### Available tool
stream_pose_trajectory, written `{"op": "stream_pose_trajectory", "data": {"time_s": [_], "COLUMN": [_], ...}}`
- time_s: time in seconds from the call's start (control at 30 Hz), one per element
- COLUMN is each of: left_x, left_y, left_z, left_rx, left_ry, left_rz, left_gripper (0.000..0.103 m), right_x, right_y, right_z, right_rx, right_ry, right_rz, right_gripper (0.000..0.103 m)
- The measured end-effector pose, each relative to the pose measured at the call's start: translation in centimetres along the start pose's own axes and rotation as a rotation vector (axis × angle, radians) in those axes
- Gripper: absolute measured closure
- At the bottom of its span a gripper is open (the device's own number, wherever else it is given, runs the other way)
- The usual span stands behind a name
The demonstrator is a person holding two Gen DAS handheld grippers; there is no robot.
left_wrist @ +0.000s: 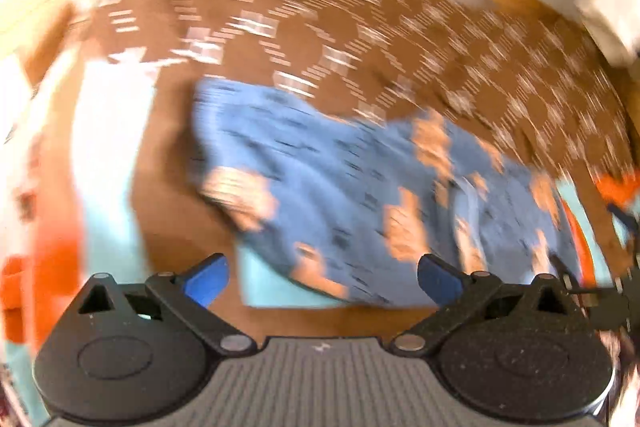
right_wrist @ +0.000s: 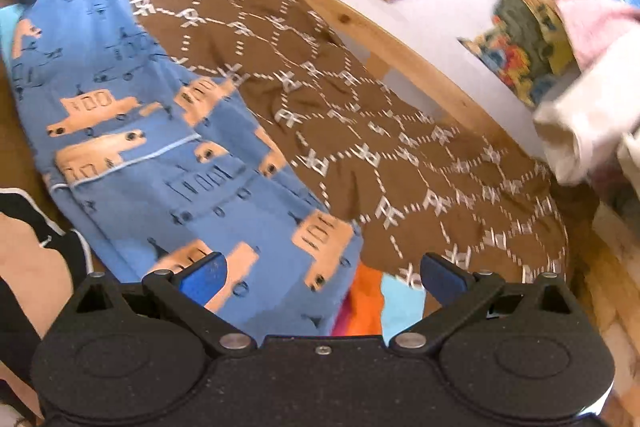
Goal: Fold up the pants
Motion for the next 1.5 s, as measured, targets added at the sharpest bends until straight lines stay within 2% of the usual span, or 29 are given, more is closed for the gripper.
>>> {"op": "stream_pose_trajectory", "data": {"time_s": [0.07,0.23,0.37,0.57,0.63,0.67,0.73,0.8,0.9,1.0,1.13,1.23,1.33,1.4,1.47,1.5], "left_x": [0.3,0.4,0.0,-1.3,-1.3,-1.4,-1.5,-1.6,-1.9,-2.1,-2.3,-2.5,-2.6,-2.7,-2.6,-2.5], "left_y": [0.5,0.9,1.4,2.4,2.3,2.3,1.9,1.6,1.4,1.5,1.7,1.7,1.7,1.7,1.7,1.6], "left_z": [1.8,3.5,3.4,4.7,4.5,4.3,3.9,3.4,2.6,2.6,3.6,4.0,3.6,3.5,3.7,3.9], "left_rx": [0.078,0.118,0.112,0.196,0.179,0.165,0.15,0.134,0.098,0.098,0.163,0.176,0.156,0.142,0.152,0.165], "left_ry": [0.019,0.006,-0.011,-0.062,-0.049,-0.034,0.032,0.074,0.106,0.062,-0.033,-0.045,-0.026,0.001,0.019,0.024], "left_rz": [-0.042,-0.186,-0.221,-0.252,-0.265,-0.271,-0.295,-0.317,-0.318,-0.312,-0.309,-0.306,-0.306,-0.304,-0.304,-0.307], "left_gripper": [0.0,0.0,0.0,0.001,0.003,0.007,0.018,0.021,0.024,0.024,0.025,0.025,0.026,0.031,0.046,0.049], "right_x": [0.3,0.9,1.2,0.9,0.5,0.3,-0.2,-0.4,-0.4,-0.4,-0.7,-1.0,-1.0,-1.0,-1.0,-1.0], "right_y": [0.7,2.1,2.5,3.4,3.7,3.8,3.9,3.9,3.6,3.4,3.4,3.5,3.6,3.7,3.8,3.8], "right_z": [0.4,1.1,1.8,2.5,2.6,2.7,2.9,3.2,3.7,4.1,3.9,3.9,4.1,4.2,4.2,4.3], "right_rx": [0.031,0.053,0.072,0.107,0.103,0.1,0.09,0.076,0.074,0.097,0.076,0.058,0.06,0.064,0.067,0.072], "right_ry": [0.009,0.022,0.051,0.094,0.119,0.13,0.15,0.165,0.192,0.2,0.212,0.221,0.221,0.221,0.223,0.226], "right_rz": [-0.02,-0.043,-0.053,-0.068,-0.059,-0.055,-0.041,-0.032,-0.028,-0.03,-0.017,-0.008,-0.008,-0.01,-0.015,-0.02], "right_gripper": [0.001,0.001,0.001,0.001,0.001,0.001,0.001,0.001,0.001,0.001,0.001,0.001,0.001,0.001,0.001,0.001]}}
Point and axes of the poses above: each gripper's, at about its wrist camera, not at the fingertips, and x roughly against the way its jaws point, z to its left, y to its top, the point moved 3 cm from there along -x, roughly the way its jaws point, and after that the axes turned 11 degrees about z, right-handed, at the moved point
